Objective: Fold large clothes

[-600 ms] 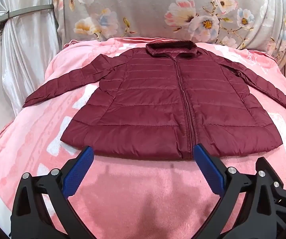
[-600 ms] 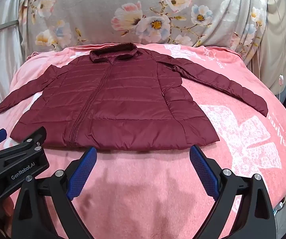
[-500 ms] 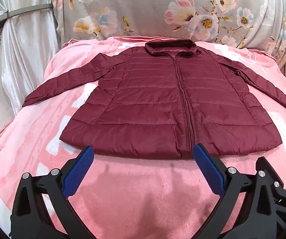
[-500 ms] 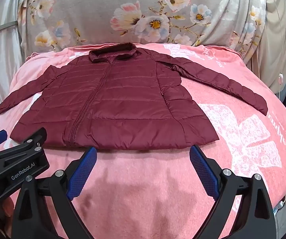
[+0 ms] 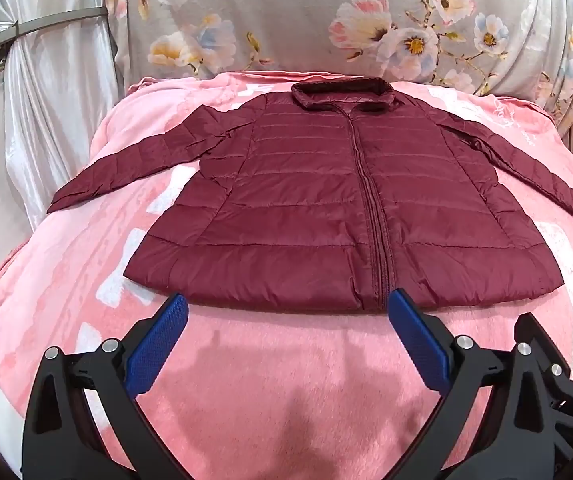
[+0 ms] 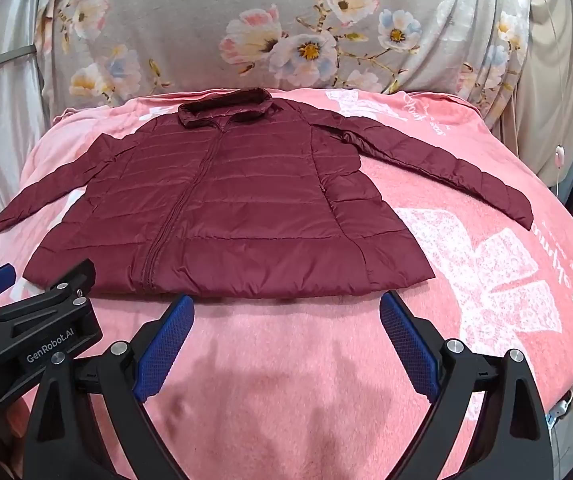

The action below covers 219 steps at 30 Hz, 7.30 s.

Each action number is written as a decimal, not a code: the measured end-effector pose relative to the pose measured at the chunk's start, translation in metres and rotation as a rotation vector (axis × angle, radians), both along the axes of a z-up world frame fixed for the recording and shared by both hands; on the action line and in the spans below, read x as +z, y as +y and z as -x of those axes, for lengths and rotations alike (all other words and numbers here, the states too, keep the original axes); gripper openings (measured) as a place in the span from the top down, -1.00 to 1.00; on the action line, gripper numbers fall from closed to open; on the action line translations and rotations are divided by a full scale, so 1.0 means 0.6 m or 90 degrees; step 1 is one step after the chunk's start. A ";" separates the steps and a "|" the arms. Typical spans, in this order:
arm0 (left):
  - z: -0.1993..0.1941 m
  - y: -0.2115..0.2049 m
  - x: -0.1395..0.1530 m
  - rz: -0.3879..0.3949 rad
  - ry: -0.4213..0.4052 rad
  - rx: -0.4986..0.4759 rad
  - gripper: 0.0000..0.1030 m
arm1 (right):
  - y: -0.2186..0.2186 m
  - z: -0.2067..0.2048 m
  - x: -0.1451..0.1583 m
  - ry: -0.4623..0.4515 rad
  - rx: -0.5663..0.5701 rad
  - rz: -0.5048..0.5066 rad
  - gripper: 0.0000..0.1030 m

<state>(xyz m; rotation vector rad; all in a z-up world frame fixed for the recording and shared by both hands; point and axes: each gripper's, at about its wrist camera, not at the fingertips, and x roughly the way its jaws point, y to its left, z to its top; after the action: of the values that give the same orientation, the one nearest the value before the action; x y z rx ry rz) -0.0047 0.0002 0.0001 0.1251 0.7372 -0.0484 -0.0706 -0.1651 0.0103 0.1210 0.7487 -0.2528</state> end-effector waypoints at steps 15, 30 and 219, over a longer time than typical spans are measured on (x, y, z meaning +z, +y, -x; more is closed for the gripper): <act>0.029 0.003 0.015 -0.001 -0.004 -0.002 -0.90 | 0.008 0.027 0.015 -0.017 0.000 0.005 -0.79; 0.029 0.003 0.022 -0.002 -0.002 -0.002 -0.90 | 0.007 0.031 0.024 -0.019 0.001 0.005 -0.79; -0.531 0.031 -0.007 0.183 0.075 0.014 0.07 | -0.173 -0.588 -0.034 0.007 0.090 -0.104 0.78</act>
<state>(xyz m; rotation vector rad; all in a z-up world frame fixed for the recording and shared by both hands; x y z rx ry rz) 0.3139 0.0186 -0.0040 -0.1609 0.8416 -0.1404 0.2823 -0.2690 -0.0103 0.2206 0.7843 -0.0570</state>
